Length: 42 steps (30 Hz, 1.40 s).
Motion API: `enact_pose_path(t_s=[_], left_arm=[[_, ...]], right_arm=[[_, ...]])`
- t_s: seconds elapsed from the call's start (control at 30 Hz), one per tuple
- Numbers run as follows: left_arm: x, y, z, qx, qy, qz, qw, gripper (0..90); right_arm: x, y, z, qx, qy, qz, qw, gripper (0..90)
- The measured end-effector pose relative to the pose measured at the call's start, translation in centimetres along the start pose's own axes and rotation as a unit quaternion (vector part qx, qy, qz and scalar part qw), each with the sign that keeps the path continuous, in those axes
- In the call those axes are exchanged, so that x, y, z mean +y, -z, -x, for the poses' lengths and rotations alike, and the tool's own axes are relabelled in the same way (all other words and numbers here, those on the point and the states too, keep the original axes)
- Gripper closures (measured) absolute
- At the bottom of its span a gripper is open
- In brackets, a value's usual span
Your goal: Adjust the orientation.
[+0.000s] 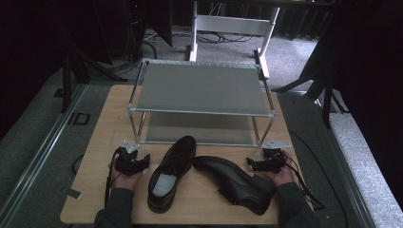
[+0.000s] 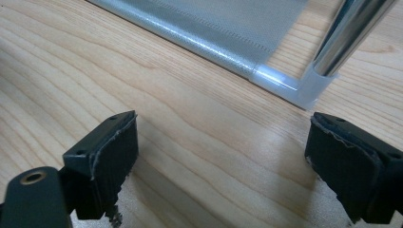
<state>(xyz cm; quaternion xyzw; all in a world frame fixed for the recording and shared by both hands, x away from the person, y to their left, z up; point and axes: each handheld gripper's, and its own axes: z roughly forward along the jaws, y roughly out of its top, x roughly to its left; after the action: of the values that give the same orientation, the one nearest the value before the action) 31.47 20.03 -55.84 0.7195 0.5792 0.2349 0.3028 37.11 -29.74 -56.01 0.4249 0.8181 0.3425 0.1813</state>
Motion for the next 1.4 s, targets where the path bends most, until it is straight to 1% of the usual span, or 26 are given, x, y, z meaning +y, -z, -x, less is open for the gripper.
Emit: enact_pose_path(t_s=[0.03,0.2,0.23,0.27,0.3,0.33,0.37,0.4,0.43,0.47,0.5,0.53,0.73,0.77,0.8,0.83,0.87,0.93,0.97,1.0,1.03,1.07,1.23,1.27,1.37,1.4], left_arm=[[0.0,0.0,0.0,0.0,0.0,0.0,1.0,41.8],[0.1,0.4,0.4,-0.026,-0.01,-0.005,0.9996,44.0],[0.2,1.2,0.7,-0.039,-0.021,0.007,0.999,45.3],[0.2,1.2,0.7,-0.039,-0.021,0.007,0.999,45.8],[0.3,2.1,0.8,-0.051,-0.022,0.017,0.9983,46.1],[0.3,2.1,0.8,-0.051,-0.022,0.017,0.9983,46.6],[0.4,3.0,1.0,-0.062,-0.025,0.027,0.9974,46.7],[0.4,3.0,1.0,-0.062,-0.025,0.027,0.9974,46.7],[0.5,4.1,1.1,-0.071,-0.031,0.037,0.9963,46.7],[0.5,4.1,1.1,-0.071,-0.031,0.037,0.9963,46.5],[0.6,5.2,1.4,-0.077,-0.035,0.047,0.9953,46.3],[0.6,5.2,1.4,-0.077,-0.035,0.047,0.9953,46.2],[0.7,8.1,2.0,-0.103,-0.052,0.065,0.9912,46.2],[0.8,9.0,2.1,-0.113,-0.055,0.069,0.9896,46.2],[0.8,9.0,2.1,-0.113,-0.055,0.069,0.9896,46.2],[0.9,9.8,2.3,-0.126,-0.06,0.075,0.9873,46.3],[0.9,9.8,2.3,-0.126,-0.06,0.075,0.9873,46.2],[1.0,10.5,2.9,-0.146,-0.071,0.072,0.9841,45.9],[1.0,10.5,2.9,-0.146,-0.071,0.072,0.9841,45.7],[1.0,10.7,3.4,-0.16,-0.084,0.068,0.9811,45.3],[1.0,10.7,3.4,-0.16,-0.084,0.068,0.9811,45.1],[0.9,10.4,3.9,-0.168,-0.095,0.059,0.9795,44.8],[0.7,9.5,4.6,-0.176,-0.109,0.038,0.9777,46.9],[0.7,8.9,4.9,-0.184,-0.112,0.029,0.9761,49.1],[0.8,8.3,5.2,-0.179,-0.119,0.02,0.9764,55.8],[0.9,7.8,5.4,-0.174,-0.128,0.012,0.9763,58.7]], right_arm=[[0.0,0.0,0.0,0.0,0.0,0.0,1.0,10.4],[0.0,0.0,0.0,-0.003,-0.003,0.0,1.0,10.7],[-0.1,0.1,0.0,-0.004,-0.005,0.0,1.0,10.7],[-0.1,0.1,0.0,-0.003,-0.004,0.0,1.0,10.7],[-0.1,0.1,0.0,-0.002,-0.003,0.0,1.0,10.8],[-0.1,0.1,0.0,-0.002,-0.003,0.0,1.0,10.8],[-0.1,0.1,0.1,-0.002,-0.002,0.0,1.0,10.8],[-0.1,0.1,0.1,-0.002,-0.002,0.0,1.0,10.8],[-0.1,0.1,0.1,-0.002,-0.002,0.0,1.0,10.8],[-0.1,0.1,0.1,-0.002,-0.002,0.0,1.0,10.8],[-0.1,0.1,0.1,-0.002,-0.002,0.0,1.0,10.8],[-0.1,0.1,0.1,-0.002,-0.002,0.0,1.0,10.8],[-0.2,0.1,0.1,-0.008,-0.009,0.001,0.9999,10.8],[-0.2,0.2,0.2,-0.009,-0.009,0.001,0.9999,10.8],[-0.2,0.2,0.2,-0.009,-0.009,0.001,0.9999,10.8],[-0.2,0.2,0.2,-0.009,-0.009,0.001,0.9999,10.8],[-0.2,0.2,0.2,-0.009,-0.009,0.001,0.9999,10.8],[-0.2,0.2,0.1,-0.009,-0.01,0.001,0.9999,10.8],[-0.2,0.2,0.1,-0.009,-0.01,0.001,0.9999,10.8],[-0.2,0.2,0.1,-0.01,-0.01,0.001,0.9999,10.8],[-0.2,0.2,0.1,-0.01,-0.01,0.001,0.9999,10.8],[-0.2,0.2,0.1,-0.01,-0.01,0.001,0.9999,10.8],[-0.2,0.2,0.1,-0.01,-0.01,0.001,0.9999,10.8],[-0.2,0.2,0.1,-0.009,-0.01,0.001,0.9999,10.8],[-0.2,0.2,0.1,-0.009,-0.01,0.001,0.9999,10.9],[-0.2,0.2,0.2,-0.01,-0.01,0.001,0.9999,10.9]])
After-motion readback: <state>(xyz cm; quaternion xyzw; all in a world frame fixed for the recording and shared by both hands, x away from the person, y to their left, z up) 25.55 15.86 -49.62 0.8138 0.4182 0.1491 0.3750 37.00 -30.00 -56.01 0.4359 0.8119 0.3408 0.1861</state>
